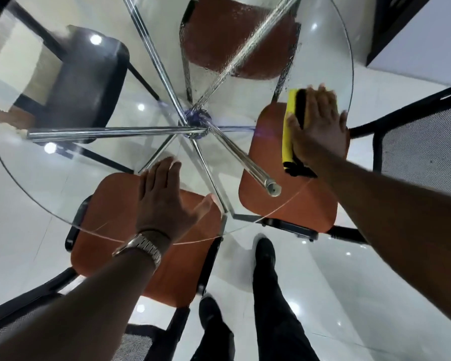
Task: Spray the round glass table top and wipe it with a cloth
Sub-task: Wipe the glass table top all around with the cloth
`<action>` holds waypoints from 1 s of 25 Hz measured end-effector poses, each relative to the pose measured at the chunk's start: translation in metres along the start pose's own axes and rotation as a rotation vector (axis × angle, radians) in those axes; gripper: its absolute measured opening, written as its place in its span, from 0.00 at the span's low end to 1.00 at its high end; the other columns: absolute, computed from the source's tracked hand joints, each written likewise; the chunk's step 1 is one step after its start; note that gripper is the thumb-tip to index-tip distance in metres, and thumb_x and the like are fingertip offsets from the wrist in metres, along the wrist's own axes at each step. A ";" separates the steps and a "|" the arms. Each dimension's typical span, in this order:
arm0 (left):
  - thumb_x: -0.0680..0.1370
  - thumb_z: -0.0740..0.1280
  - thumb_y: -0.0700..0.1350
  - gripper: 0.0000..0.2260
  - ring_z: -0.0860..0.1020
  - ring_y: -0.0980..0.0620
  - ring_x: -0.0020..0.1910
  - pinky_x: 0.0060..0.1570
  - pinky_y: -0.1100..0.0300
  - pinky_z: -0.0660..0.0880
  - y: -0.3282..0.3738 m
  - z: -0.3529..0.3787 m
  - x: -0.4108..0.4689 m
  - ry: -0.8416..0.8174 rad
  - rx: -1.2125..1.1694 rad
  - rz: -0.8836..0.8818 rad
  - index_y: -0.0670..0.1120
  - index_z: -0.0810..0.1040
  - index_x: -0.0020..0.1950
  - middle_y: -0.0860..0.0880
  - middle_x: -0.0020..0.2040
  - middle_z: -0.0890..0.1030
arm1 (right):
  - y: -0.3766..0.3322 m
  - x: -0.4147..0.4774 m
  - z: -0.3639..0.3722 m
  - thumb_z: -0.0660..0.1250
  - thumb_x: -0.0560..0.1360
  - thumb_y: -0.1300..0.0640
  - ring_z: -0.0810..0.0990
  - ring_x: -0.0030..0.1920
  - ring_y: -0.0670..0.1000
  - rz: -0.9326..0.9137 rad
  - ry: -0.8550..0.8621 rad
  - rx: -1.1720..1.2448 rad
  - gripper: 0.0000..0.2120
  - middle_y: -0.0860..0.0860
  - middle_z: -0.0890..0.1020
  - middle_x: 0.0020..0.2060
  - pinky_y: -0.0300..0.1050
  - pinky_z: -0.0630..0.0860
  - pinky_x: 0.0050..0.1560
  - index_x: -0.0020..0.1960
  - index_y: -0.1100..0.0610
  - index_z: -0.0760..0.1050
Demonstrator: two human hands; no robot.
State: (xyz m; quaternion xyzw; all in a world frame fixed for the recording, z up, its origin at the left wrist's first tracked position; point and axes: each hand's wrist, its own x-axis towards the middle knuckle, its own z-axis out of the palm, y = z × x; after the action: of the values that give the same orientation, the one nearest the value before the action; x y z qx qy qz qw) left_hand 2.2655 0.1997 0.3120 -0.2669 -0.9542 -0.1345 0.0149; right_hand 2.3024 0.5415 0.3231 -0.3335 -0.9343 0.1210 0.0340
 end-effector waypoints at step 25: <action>0.78 0.64 0.61 0.35 0.60 0.43 0.82 0.80 0.43 0.57 0.066 0.033 0.063 -0.129 -0.043 0.249 0.41 0.67 0.80 0.44 0.82 0.63 | 0.021 0.007 0.001 0.55 0.86 0.38 0.53 0.86 0.59 0.025 0.049 -0.054 0.35 0.56 0.56 0.86 0.63 0.56 0.84 0.87 0.52 0.54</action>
State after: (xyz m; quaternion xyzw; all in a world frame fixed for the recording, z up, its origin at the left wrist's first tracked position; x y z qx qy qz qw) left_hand 2.2468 0.2940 0.3031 -0.3918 -0.9094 -0.1347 -0.0357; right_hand 2.3102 0.5612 0.3170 -0.3486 -0.9320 0.0881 0.0464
